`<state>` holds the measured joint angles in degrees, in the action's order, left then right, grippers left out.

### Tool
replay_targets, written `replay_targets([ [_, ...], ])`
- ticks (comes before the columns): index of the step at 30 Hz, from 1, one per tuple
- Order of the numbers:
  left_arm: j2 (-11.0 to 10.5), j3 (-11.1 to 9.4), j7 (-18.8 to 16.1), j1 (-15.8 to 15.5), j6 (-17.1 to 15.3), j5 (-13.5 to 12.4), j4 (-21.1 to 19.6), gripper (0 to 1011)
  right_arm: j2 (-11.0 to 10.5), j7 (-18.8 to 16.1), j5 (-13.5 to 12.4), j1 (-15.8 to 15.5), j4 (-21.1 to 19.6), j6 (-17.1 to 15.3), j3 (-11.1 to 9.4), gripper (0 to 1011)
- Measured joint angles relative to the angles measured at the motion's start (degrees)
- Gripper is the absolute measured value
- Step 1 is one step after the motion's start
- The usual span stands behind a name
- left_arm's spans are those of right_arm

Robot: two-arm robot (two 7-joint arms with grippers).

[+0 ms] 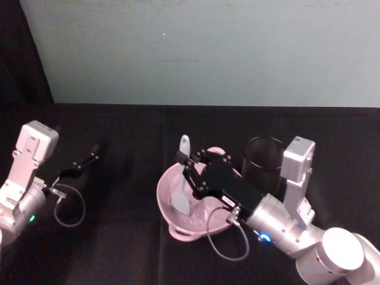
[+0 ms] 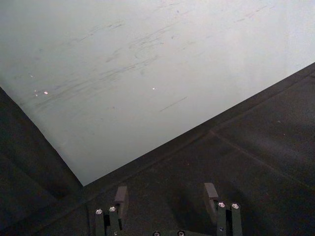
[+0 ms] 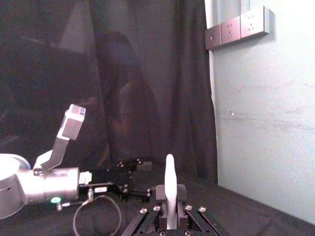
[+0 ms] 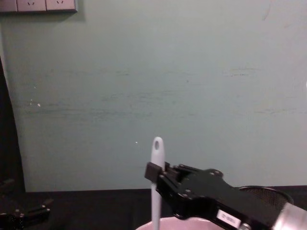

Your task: Use the one hand to pick up the spoon and stir the clear water in the bowl.

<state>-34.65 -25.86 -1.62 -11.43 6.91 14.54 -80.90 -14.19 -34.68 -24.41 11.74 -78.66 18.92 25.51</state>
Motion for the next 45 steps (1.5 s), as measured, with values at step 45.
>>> replay_targets([
  [45,0.0,0.0,0.0,0.0,0.0,0.0,0.0,1005,-2.5,4.08,2.75,-3.18,-4.41,-0.29,-4.0,118],
])
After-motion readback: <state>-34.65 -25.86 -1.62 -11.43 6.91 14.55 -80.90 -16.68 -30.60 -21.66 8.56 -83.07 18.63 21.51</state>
